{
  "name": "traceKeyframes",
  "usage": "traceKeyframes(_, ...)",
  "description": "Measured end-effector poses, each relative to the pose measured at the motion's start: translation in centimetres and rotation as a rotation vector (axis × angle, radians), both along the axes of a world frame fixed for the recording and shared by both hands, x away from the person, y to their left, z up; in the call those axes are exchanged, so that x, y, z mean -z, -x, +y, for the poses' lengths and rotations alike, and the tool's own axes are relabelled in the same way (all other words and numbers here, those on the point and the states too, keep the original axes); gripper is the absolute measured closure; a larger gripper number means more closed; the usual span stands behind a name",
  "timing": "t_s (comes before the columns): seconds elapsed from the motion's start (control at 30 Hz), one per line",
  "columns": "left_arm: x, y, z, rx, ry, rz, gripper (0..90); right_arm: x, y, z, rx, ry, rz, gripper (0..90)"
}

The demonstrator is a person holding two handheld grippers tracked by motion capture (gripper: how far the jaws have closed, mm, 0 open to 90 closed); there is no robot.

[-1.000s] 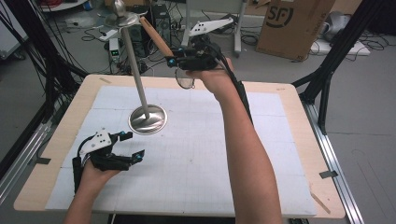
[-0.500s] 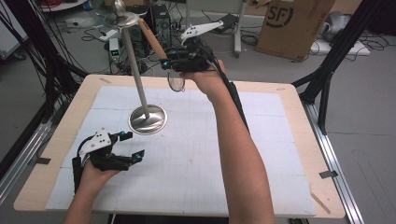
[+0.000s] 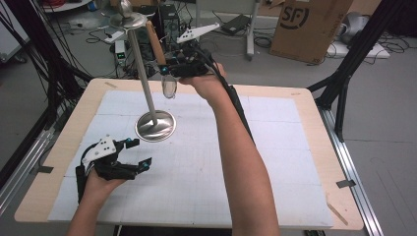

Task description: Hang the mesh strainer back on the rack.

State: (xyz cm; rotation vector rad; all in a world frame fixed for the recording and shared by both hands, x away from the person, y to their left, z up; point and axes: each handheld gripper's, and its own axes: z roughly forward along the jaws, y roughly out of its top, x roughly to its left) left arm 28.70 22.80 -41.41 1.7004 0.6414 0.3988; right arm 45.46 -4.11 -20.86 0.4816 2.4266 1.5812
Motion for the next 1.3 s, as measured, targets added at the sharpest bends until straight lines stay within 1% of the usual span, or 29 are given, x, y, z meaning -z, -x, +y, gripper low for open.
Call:
traceKeyframes(0.1, -0.1, 0.1, -0.1, 0.005, 0.003, -0.005, 15.0, 0.0, 0.0, 0.4, 0.007, 0.008, 0.008, 68.3)
traceKeyframes(0.17, -0.2, 0.0, 0.0, 0.001, 0.003, -0.008, 15.0, 0.0, -0.1, 0.8, 0.009, 0.016, -0.001, 68.0)
traceKeyframes(0.2, -0.2, 0.1, 0.0, 0.001, 0.002, -0.007, 15.1, 0.0, -0.1, 1.0, 0.007, 0.017, 0.001, 67.3)
traceKeyframes(0.23, -0.2, 0.0, 0.1, 0.002, 0.005, -0.008, 15.0, 0.0, 0.0, 1.1, 0.008, 0.018, 0.001, 65.7)
traceKeyframes(0.27, -0.2, 0.0, 0.1, -0.003, 0.004, -0.008, 15.0, 0.0, 0.1, 1.2, 0.013, 0.026, -0.002, 61.7)
traceKeyframes(0.4, -0.2, 0.0, 0.1, 0.002, 0.001, -0.009, 15.0, -0.1, 0.5, 1.2, 0.015, 0.040, -0.012, 57.5)
traceKeyframes(0.43, -0.2, 0.0, 0.1, 0.002, -0.001, -0.008, 15.0, -0.2, 0.7, 1.0, 0.017, 0.036, -0.017, 57.4)
traceKeyframes(0.47, -0.2, 0.0, 0.0, 0.002, -0.004, -0.007, 15.1, -0.3, 0.9, 0.9, 0.015, 0.029, -0.012, 57.3)
traceKeyframes(0.57, -0.2, 0.1, 0.0, 0.003, -0.002, -0.010, 15.0, -0.8, 1.5, 0.1, 0.016, 0.012, -0.034, 55.9)
traceKeyframes(0.73, -0.2, 0.1, 0.0, 0.003, -0.003, -0.007, 15.1, -1.5, 2.8, -1.5, 0.026, -0.002, -0.051, 54.0)
traceKeyframes(0.9, -0.2, 0.2, -0.2, 0.007, -0.009, -0.005, 15.0, -1.7, 4.3, -3.3, 0.025, -0.004, -0.073, 52.7)
traceKeyframes(1.03, -0.2, 0.2, -0.3, 0.008, -0.014, -0.006, 15.1, -1.6, 5.5, -4.9, 0.024, -0.008, -0.085, 51.0)
traceKeyframes(1.07, -0.2, 0.2, -0.3, 0.009, -0.014, -0.005, 15.0, -1.5, 5.7, -5.3, 0.023, -0.011, -0.095, 50.7)
traceKeyframes(1.13, -0.2, 0.2, -0.3, 0.010, -0.016, -0.006, 15.0, -1.3, 6.3, -6.2, 0.028, -0.022, -0.095, 50.1)
traceKeyframes(1.2, -0.2, 0.2, -0.3, 0.009, -0.017, -0.006, 15.0, -1.1, 6.8, -7.0, 0.024, -0.032, -0.105, 49.8)
traceKeyframes(1.27, -0.2, 0.2, -0.3, 0.008, -0.018, -0.006, 15.1, -0.9, 7.3, -7.8, 0.031, -0.040, -0.115, 49.6)
traceKeyframes(1.3, -0.2, 0.3, -0.3, 0.008, -0.018, -0.006, 15.0, -0.7, 7.5, -8.2, 0.032, -0.040, -0.107, 49.5)
